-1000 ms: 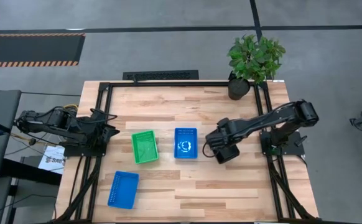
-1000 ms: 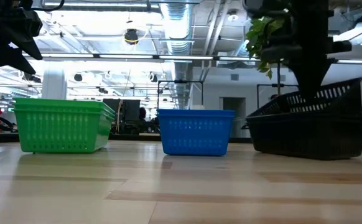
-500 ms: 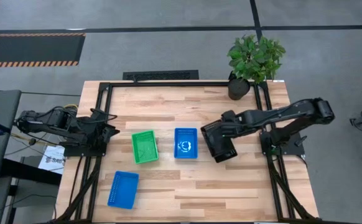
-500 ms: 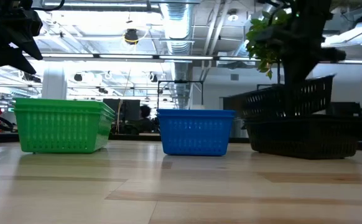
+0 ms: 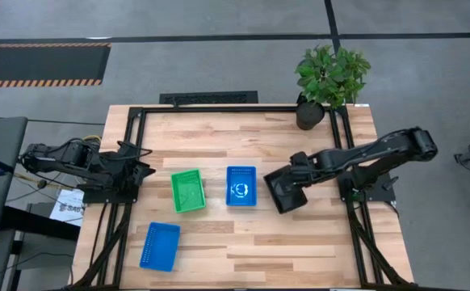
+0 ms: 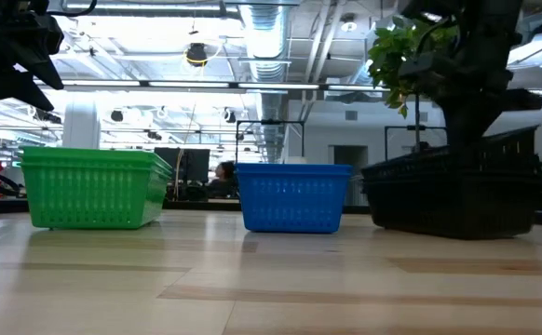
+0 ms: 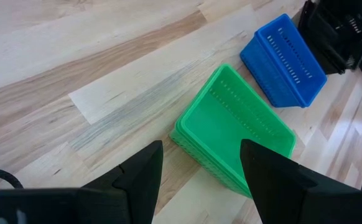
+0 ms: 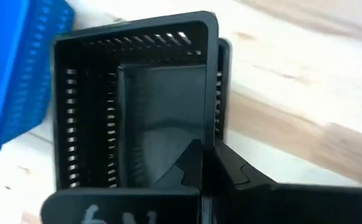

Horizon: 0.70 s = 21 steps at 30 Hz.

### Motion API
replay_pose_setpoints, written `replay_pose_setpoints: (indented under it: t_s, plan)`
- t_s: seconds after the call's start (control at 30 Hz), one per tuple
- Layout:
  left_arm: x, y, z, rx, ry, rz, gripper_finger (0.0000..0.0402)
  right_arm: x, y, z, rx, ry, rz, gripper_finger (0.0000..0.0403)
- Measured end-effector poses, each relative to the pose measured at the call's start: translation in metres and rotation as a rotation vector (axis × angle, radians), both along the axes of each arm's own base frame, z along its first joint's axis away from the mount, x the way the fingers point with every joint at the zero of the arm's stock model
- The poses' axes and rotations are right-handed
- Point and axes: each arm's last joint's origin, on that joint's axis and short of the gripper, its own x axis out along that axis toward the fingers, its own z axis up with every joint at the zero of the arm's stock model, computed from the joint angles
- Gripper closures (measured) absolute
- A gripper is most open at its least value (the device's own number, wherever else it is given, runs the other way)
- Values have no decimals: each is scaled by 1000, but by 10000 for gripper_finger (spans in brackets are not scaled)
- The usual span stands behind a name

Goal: Stack baskets by color
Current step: Stack the bottom black bin on top of the black bin, then stack the left blue bin on top of the blue bin

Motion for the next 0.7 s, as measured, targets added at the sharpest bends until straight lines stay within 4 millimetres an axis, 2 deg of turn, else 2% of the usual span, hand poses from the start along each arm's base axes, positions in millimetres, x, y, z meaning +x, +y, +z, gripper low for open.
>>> replay_pose_setpoints:
  t_s: [0.1, 0.3, 0.5, 0.7]
  plan:
    - [0, 0, 0, 1, 0, 1, 198, 4, 2, -8, 24, 25, 16, 362]
    - [0, 0, 0, 5, -1, 5, 198, 10, 2, -21, 17, 93, 32, 299]
    - [0, 1, 0, 20, -5, 24, 198, 6, 1, -22, -16, 124, -5, 246]
    - [0, 1, 0, 24, -5, 21, 198, 4, 0, -21, -21, 137, -25, 227]
